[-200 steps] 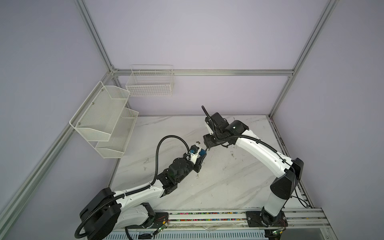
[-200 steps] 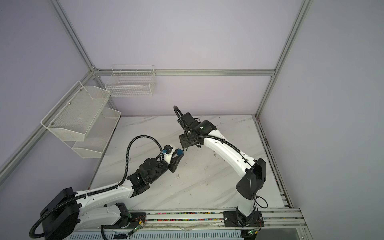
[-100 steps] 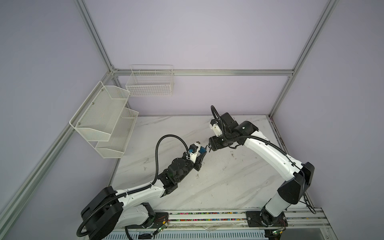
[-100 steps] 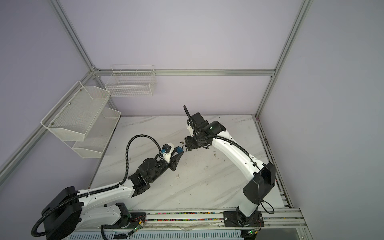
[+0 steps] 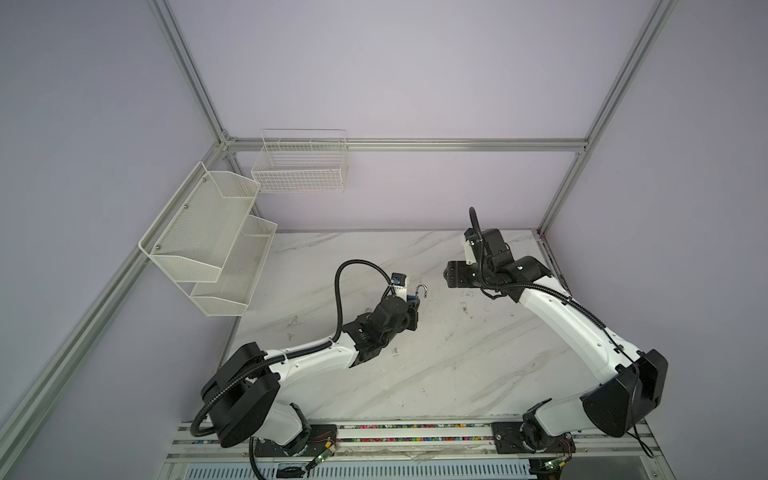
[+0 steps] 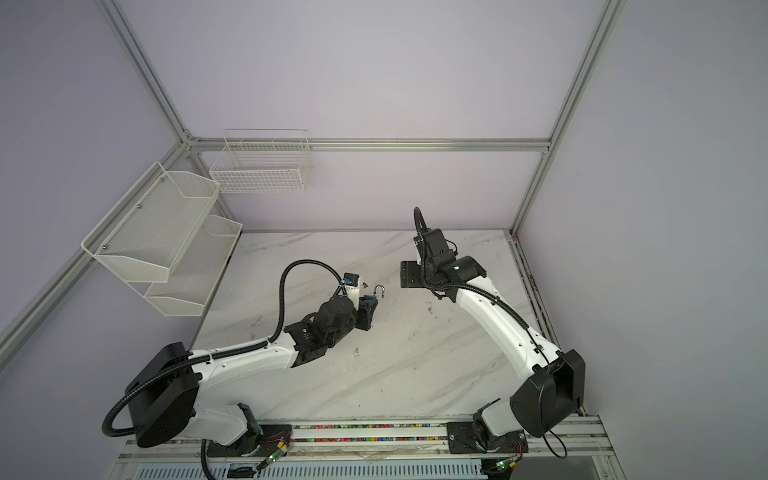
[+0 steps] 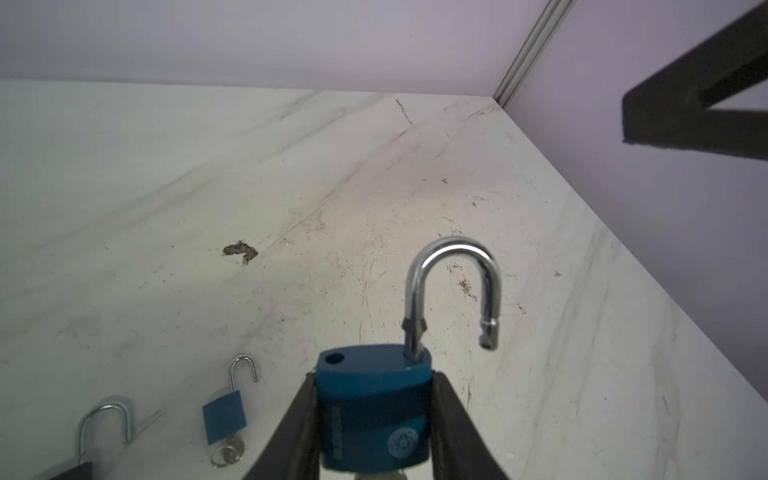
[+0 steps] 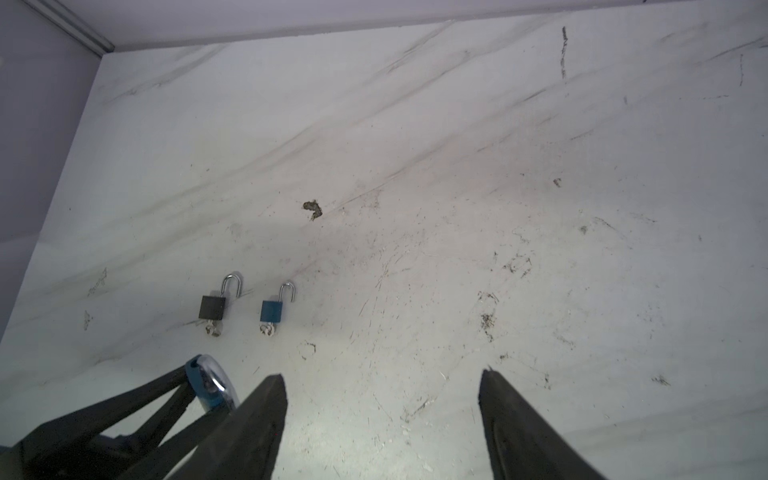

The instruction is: Unlock with the key

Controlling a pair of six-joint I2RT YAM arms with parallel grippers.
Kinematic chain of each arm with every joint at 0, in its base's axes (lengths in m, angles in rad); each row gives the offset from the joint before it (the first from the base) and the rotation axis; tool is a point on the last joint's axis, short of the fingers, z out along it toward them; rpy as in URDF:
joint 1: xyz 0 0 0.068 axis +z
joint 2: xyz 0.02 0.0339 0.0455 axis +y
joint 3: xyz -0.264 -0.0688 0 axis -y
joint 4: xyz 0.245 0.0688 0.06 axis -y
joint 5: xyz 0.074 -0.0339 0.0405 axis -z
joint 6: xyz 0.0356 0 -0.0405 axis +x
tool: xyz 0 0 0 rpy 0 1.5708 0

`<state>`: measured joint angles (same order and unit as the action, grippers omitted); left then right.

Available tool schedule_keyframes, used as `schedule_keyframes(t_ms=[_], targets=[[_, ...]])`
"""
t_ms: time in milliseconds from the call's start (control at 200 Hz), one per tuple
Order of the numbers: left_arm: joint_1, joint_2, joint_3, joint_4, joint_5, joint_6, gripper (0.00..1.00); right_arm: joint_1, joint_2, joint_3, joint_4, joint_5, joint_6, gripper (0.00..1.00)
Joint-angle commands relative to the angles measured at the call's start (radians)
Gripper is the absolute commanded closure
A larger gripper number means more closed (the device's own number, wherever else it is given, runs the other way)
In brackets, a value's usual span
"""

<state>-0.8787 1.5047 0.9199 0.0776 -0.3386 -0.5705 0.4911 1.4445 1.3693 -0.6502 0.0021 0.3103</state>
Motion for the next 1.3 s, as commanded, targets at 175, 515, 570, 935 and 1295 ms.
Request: schedule_keyframes(t_ms=[175,515,570,935,1295], targets=[[-0.005,0.313,0.430,-0.436,-0.017,-0.265,1.00,-0.112,-0.055,-0.195,0.332,-0.052,0.109,0.22],[0.007,0.518,0.613,-0.617,-0.034,-0.303,1.00,-0.165,-0.060,-0.252,0.370,-0.098,0.103,0.22],[0.012,0.541,0.632,-0.638,-0.027,-0.304,1.00,-0.169,-0.064,-0.258,0.374,-0.099,0.102,0.22],[0.026,0.560,0.626,-0.707,0.013,-0.394,0.53,-0.175,-0.094,-0.325,0.438,-0.070,0.095,0.22],[0.137,0.117,0.334,-0.465,-0.071,-0.230,0.00,-0.247,-0.157,-0.427,0.644,0.326,0.116,0.04]])
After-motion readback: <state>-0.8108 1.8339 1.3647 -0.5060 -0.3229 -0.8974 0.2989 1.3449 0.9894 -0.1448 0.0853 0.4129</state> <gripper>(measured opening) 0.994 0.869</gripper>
